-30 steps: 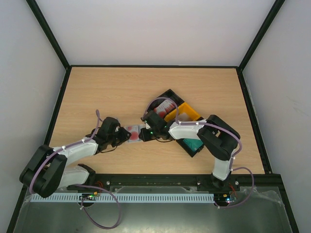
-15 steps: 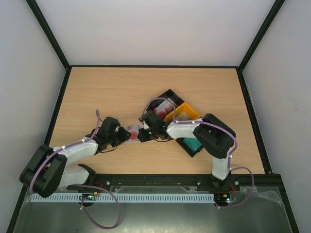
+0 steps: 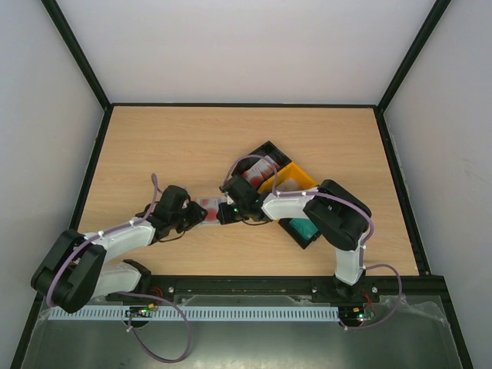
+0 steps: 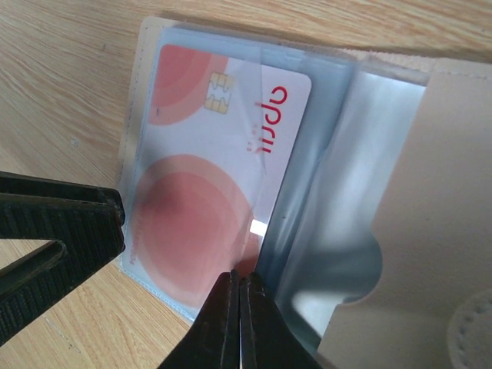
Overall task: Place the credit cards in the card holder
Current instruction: Insert the credit card into the card holder, then pick up the credit card from the storage box.
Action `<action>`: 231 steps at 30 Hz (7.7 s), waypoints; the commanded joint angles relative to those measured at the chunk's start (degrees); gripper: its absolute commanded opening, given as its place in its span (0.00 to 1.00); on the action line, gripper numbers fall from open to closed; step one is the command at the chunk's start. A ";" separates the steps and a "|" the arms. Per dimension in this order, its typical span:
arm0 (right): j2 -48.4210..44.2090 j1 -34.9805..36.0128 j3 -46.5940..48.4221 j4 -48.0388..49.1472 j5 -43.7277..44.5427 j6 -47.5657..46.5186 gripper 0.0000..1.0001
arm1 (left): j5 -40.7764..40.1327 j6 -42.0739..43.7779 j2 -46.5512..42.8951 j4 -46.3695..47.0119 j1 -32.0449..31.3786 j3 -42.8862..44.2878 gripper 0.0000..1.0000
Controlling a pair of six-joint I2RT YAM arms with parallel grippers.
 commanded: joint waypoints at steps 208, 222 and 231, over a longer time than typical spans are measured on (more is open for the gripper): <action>4.29 -22.43 20.39 -38.19 14.60 -23.51 0.42 | -1.63 3.23 41.03 5.30 -12.59 34.57 0.18; -3.36 -24.11 21.62 -35.82 14.77 -19.75 0.39 | -1.21 3.13 39.91 5.51 -12.31 34.19 0.18; 2.45 -26.12 23.07 -40.33 13.80 -25.55 0.38 | 0.36 3.02 39.94 6.19 -12.07 34.30 0.19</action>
